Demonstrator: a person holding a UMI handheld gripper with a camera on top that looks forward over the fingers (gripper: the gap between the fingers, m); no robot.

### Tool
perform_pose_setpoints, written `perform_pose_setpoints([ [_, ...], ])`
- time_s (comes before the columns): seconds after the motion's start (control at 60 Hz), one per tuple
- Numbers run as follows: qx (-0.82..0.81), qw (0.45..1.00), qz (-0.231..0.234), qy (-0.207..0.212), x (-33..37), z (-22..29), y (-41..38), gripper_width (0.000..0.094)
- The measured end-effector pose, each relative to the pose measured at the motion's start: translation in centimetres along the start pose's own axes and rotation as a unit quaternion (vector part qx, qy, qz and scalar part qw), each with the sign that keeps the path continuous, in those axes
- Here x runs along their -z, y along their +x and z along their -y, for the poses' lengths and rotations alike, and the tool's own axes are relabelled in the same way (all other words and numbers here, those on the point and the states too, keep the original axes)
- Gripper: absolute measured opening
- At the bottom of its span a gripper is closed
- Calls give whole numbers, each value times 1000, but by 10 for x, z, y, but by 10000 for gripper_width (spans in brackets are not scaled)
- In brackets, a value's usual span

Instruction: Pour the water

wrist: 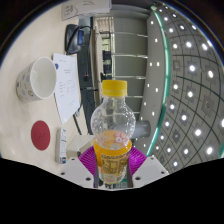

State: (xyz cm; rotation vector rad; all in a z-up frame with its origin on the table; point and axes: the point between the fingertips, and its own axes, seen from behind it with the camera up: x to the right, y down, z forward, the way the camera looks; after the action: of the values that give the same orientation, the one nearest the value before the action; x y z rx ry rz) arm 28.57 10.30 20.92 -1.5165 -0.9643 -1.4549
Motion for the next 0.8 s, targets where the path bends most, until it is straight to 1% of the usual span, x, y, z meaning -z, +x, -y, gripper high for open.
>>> perform_pose_setpoints([
  [0.117, 136, 990, -29, 31, -7, 37, -10, 384],
  [0.25, 232, 969, -57, 58, -12, 64, -17, 386],
  [0.467, 269, 959, -52, 77, -20, 81, -25, 384],
  [0.567, 239, 966, -46, 82, -22, 83, -20, 384],
  [0.65, 166, 983, -24, 79, -21, 79, -12, 385],
  [0.733, 53, 996, 12, 73, -19, 73, -6, 385],
  [0.8, -48, 995, 47, 72, -16, 72, -1, 385],
])
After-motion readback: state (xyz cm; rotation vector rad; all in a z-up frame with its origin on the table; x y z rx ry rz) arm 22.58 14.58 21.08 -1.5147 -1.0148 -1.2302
